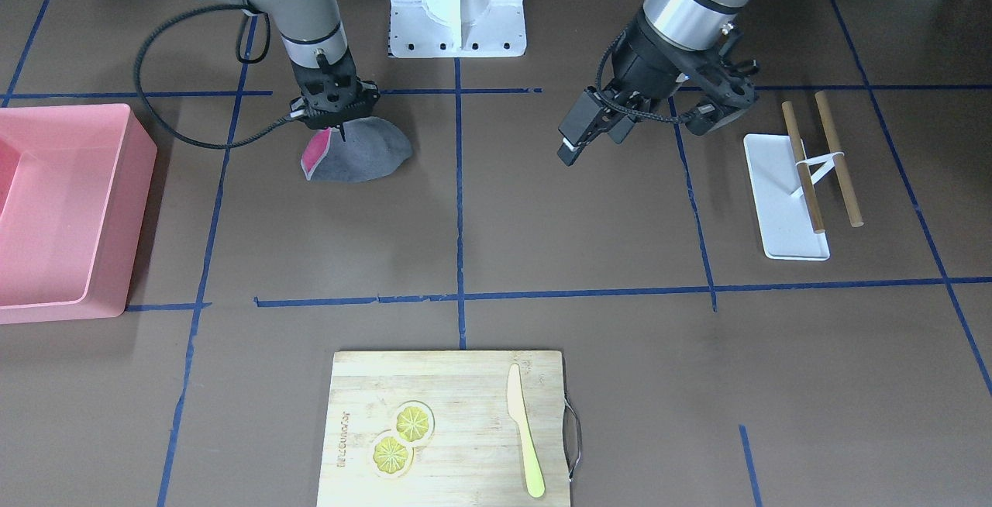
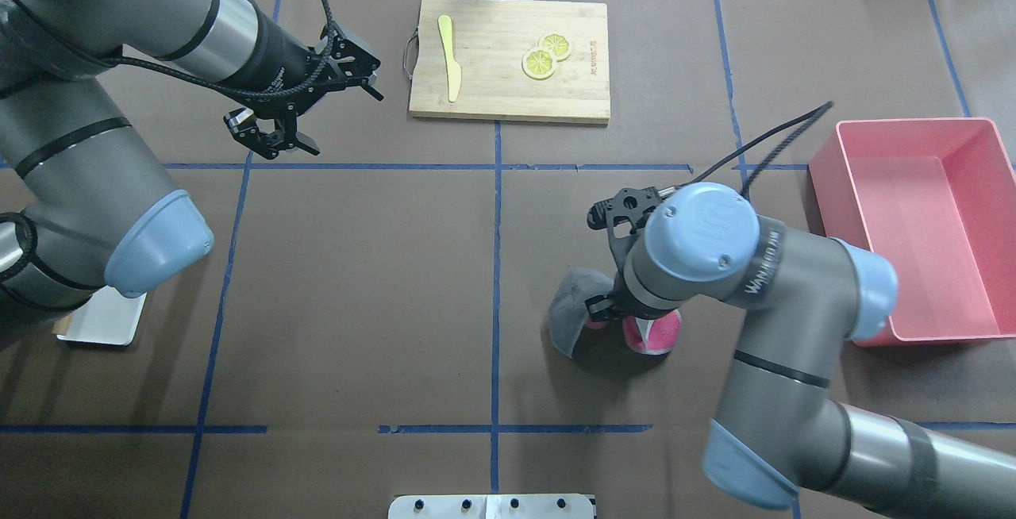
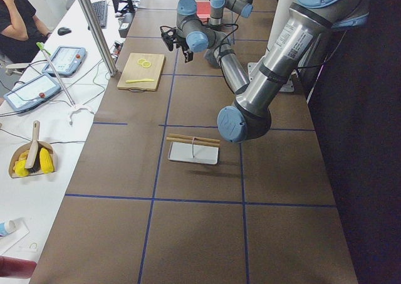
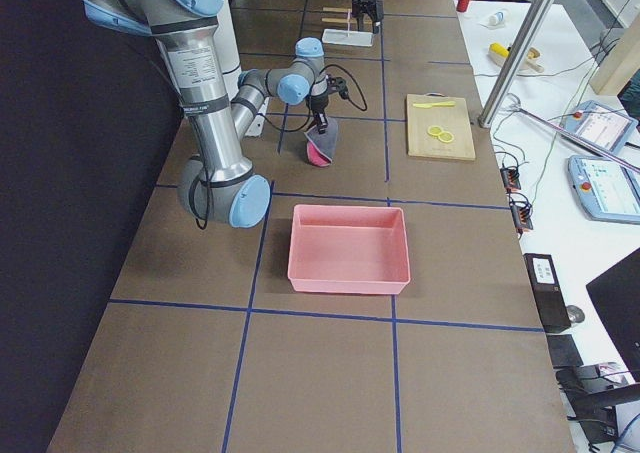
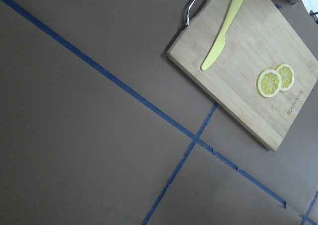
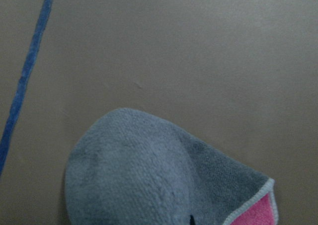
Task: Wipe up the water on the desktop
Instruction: 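Open and withdraw the left gripper while the right gripper lowers the cloth, then wipe the cloth across the table surface with the right gripper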
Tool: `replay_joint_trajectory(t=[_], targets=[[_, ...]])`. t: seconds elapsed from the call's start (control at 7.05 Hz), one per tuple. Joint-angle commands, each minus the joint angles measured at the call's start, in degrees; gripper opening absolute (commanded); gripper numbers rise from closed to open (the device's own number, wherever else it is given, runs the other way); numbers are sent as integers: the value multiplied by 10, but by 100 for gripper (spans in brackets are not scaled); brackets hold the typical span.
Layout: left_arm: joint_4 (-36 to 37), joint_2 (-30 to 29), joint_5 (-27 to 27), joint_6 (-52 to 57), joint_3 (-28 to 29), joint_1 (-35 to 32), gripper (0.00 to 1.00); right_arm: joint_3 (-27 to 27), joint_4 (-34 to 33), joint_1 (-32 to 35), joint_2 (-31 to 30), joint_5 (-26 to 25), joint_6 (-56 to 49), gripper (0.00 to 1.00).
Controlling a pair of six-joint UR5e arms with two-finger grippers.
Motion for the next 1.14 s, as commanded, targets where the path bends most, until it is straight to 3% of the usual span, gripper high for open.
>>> replay_joint_trajectory(t=[0.0, 0.71, 0.99], targets=[[1, 7, 1, 6, -3, -3, 100, -62, 1, 30, 31, 60, 3, 0], [1, 23, 4, 16, -3, -13, 100, -61, 1, 136, -93, 96, -188, 0], [1, 73, -1, 111, -12, -42, 100, -67, -12, 123, -63, 93, -170, 0]])
